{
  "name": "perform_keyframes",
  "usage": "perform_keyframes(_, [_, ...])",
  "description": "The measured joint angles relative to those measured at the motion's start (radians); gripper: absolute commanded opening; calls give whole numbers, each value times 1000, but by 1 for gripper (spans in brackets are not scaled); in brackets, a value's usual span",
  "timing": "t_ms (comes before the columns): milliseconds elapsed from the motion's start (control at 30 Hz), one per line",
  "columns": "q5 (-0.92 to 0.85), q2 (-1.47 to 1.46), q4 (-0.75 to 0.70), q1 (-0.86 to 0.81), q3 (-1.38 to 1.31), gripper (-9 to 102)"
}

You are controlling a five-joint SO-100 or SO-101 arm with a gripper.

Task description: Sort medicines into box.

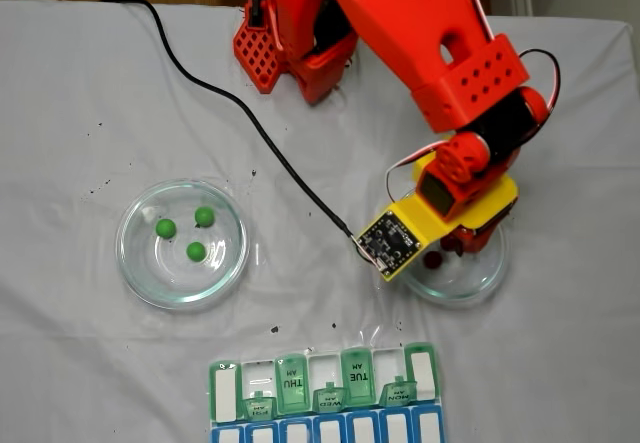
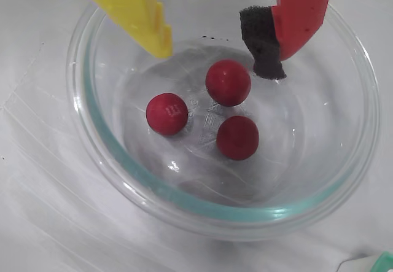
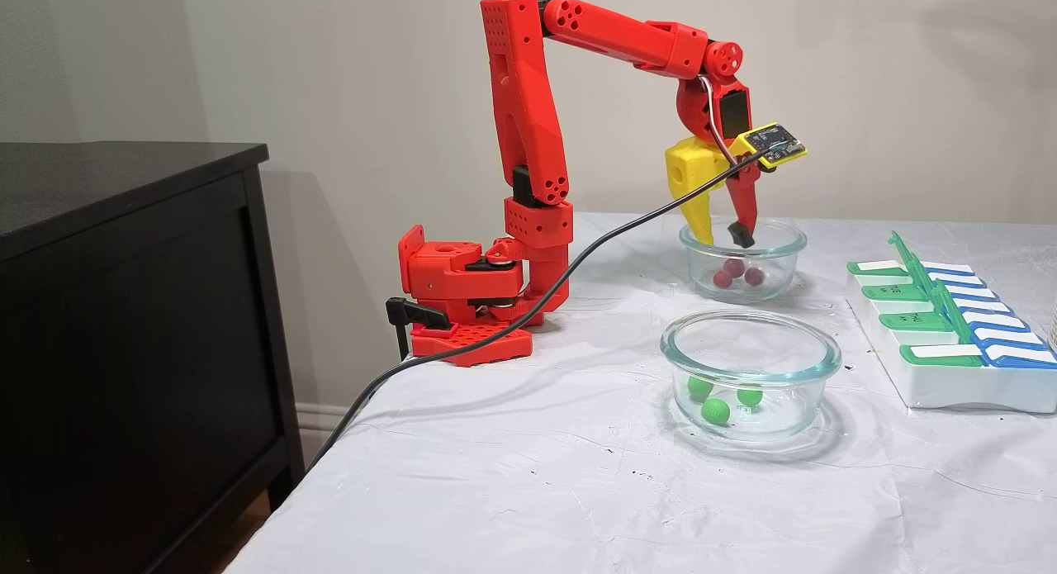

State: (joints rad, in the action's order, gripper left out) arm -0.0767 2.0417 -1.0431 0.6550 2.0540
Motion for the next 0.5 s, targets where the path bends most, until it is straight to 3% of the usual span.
perform_keyframes(500, [8,-60,34,0,0,25])
